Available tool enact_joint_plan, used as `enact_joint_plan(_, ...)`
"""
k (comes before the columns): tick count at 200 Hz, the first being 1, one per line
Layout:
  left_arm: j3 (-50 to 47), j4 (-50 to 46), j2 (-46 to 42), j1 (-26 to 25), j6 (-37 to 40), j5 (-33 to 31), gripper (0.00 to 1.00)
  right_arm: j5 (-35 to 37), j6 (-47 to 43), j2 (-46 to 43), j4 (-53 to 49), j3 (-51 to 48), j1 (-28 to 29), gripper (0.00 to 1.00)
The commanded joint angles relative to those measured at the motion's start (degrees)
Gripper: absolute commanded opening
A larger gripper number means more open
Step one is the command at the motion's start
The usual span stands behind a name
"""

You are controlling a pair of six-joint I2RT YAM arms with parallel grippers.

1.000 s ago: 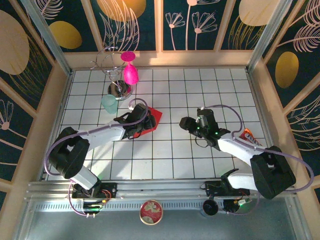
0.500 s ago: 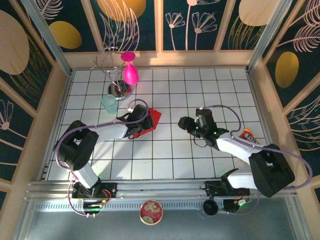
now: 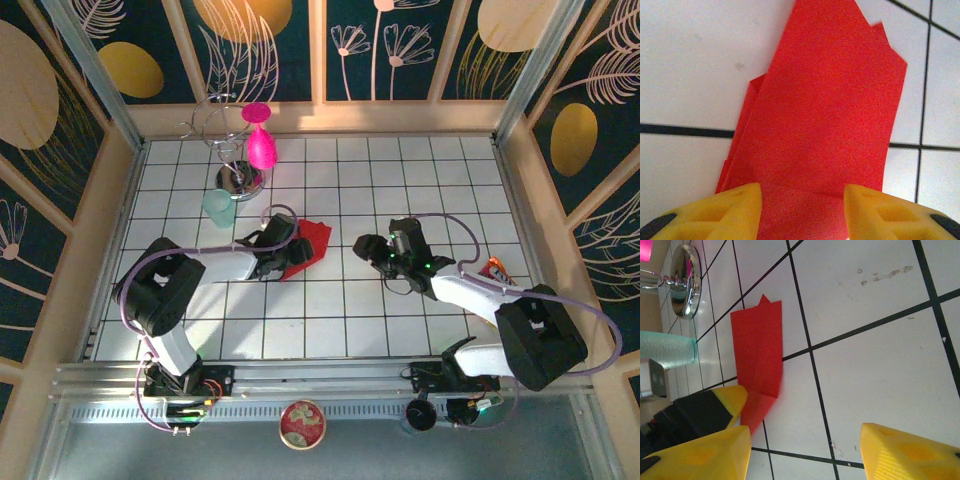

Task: Fold a paper plane with a square sheet of paper (pick it up from the middle)
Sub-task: Fold the wing for the fifth time at the center of the table.

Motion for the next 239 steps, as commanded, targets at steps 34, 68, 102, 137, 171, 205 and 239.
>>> enact_joint_plan(34, 1.9, 2.4, 4.5, -4.5, -4.8, 4.9, 0.35, -2.8, 7.8, 1.4, 5.8, -1.6, 3.5, 0.57)
enact_joint_plan(68, 1.1, 2.6, 4.6, -4.8, -6.1, 3.6, 0.27, -4.5, 9.8, 4.4, 7.3, -1.8, 4.6, 0.52)
enact_joint_plan(102, 0.7, 1.6, 4.0, -4.8, -6.3, 2.4, 0.23, -5.3, 10.9, 8.3, 7.8, -0.5, 5.9, 0.49)
enact_joint_plan(137, 0.6, 1.4, 3.9, -4.8, -6.2, 2.3, 0.22, -5.8, 11.2, 11.6, 9.4, 0.5, 6.6, 0.45)
enact_joint_plan(171, 0.7, 1.3, 3.8, -4.8, -6.1, 2.3, 0.21, -5.9, 10.8, 13.5, 10.8, 1.3, 6.8, 0.36)
enact_joint_plan(205, 1.1, 0.8, 4.0, -4.8, -6.1, 2.4, 0.19, -6.2, 10.3, 16.0, 11.1, 2.6, 6.8, 0.31)
enact_joint_plan(239, 1.3, 0.5, 4.1, -4.8, -6.1, 2.4, 0.19, -6.5, 10.2, 17.9, 11.7, 3.4, 6.8, 0.31)
